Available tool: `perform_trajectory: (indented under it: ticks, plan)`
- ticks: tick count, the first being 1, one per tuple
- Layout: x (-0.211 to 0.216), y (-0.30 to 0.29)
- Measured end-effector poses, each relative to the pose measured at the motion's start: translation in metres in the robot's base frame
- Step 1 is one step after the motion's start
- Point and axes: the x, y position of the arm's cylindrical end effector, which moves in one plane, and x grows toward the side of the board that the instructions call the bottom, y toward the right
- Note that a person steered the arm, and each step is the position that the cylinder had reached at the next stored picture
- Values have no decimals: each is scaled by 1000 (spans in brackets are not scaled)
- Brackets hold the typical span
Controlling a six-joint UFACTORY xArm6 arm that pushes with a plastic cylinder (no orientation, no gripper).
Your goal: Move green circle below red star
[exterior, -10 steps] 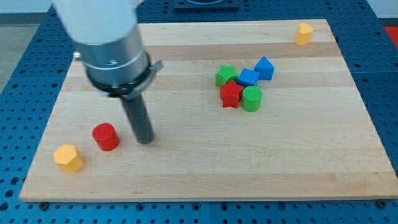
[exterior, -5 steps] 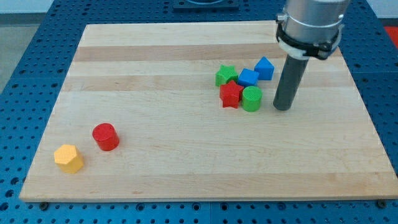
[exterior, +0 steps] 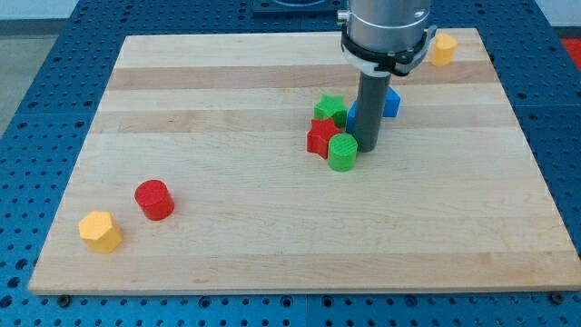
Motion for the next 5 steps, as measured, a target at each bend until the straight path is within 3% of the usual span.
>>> perform_trajectory:
  ticks: [3, 5]
  plan:
    - [39, -16]
    - [41, -54]
